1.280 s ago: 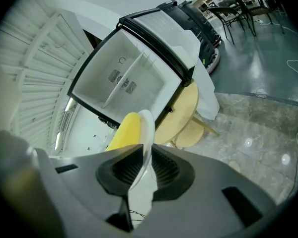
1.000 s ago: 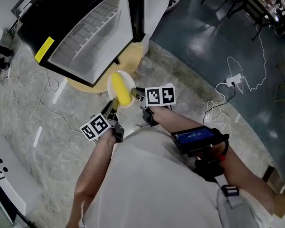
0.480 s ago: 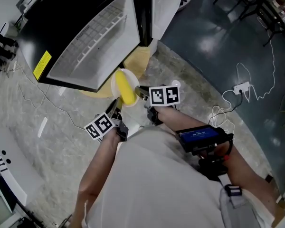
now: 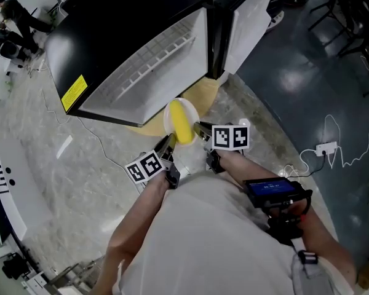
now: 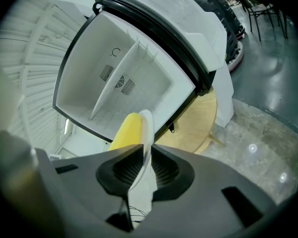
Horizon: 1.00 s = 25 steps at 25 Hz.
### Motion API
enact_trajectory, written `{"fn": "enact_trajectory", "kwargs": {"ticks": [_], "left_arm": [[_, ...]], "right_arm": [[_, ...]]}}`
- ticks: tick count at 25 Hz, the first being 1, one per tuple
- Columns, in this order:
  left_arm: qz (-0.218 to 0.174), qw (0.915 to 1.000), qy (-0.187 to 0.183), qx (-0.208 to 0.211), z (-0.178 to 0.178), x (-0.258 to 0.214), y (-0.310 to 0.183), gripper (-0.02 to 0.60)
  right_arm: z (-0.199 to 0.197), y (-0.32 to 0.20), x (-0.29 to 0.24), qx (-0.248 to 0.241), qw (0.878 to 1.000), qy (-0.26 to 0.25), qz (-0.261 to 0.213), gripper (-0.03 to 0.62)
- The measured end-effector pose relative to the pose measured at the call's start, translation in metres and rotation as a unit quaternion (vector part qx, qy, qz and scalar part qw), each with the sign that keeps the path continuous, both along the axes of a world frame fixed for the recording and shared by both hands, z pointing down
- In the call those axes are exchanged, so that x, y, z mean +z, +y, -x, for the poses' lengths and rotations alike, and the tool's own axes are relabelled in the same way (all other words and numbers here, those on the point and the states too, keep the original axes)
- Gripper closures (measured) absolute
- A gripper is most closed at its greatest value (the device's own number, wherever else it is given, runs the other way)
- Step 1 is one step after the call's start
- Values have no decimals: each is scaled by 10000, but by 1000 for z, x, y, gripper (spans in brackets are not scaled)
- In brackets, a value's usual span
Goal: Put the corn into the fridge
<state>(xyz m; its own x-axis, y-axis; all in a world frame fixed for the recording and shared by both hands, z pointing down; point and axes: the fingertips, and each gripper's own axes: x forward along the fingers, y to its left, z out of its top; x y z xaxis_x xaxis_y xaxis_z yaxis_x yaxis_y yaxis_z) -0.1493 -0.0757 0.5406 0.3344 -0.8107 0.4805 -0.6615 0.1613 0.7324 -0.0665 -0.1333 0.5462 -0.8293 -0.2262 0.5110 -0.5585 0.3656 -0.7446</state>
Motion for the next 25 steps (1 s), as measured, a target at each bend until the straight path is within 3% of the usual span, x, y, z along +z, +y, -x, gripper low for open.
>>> {"fn": "enact_trajectory", "kwargs": {"ticks": [16,25], "left_arm": [[153,9986,-7,-512,-12,15,-37,520],[190,9980,24,-599,-23,14,-61,520]], "right_arm": [[-7,-45,11,-510,9987,-13,76,542],[-16,-70,8,-530,9985,-102,50,542]]}}
